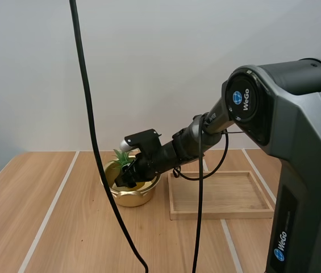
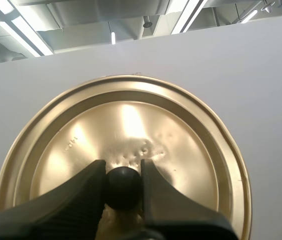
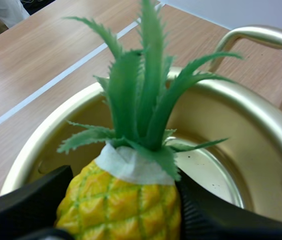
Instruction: Open the pot, put the pineapple inside, and close it
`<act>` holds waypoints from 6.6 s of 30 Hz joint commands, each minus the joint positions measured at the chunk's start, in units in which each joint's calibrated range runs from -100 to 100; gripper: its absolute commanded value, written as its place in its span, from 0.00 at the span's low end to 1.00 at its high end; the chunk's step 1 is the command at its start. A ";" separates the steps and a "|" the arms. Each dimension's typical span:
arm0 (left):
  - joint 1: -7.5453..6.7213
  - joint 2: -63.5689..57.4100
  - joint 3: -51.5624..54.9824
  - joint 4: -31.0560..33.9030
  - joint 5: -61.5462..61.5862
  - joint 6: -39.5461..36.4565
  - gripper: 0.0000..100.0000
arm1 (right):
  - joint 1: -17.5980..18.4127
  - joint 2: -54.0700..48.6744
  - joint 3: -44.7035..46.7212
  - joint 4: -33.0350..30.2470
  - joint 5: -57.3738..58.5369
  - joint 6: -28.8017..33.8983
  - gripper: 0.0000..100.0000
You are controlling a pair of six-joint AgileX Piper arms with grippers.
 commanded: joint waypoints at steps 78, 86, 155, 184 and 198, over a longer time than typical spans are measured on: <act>-0.05 -0.47 -0.66 -0.12 -1.93 -0.17 0.00 | 0.07 -29.10 -0.16 2.38 -23.77 -0.02 0.34; -0.05 -0.47 -0.66 -0.12 -1.93 -0.17 0.00 | -1.10 -37.01 -0.16 2.38 -44.22 -0.02 0.00; -0.05 -0.47 -0.66 0.14 -1.37 -0.18 0.00 | -10.03 -63.19 -0.16 12.37 -61.48 -0.02 0.00; -0.05 11.85 -0.52 5.15 33.11 -0.51 0.00 | -10.03 -63.19 0.86 13.11 -73.21 -0.02 0.00; -0.05 16.31 5.69 5.52 36.09 -0.18 0.00 | -10.03 -63.19 1.84 13.11 -73.28 -0.02 0.00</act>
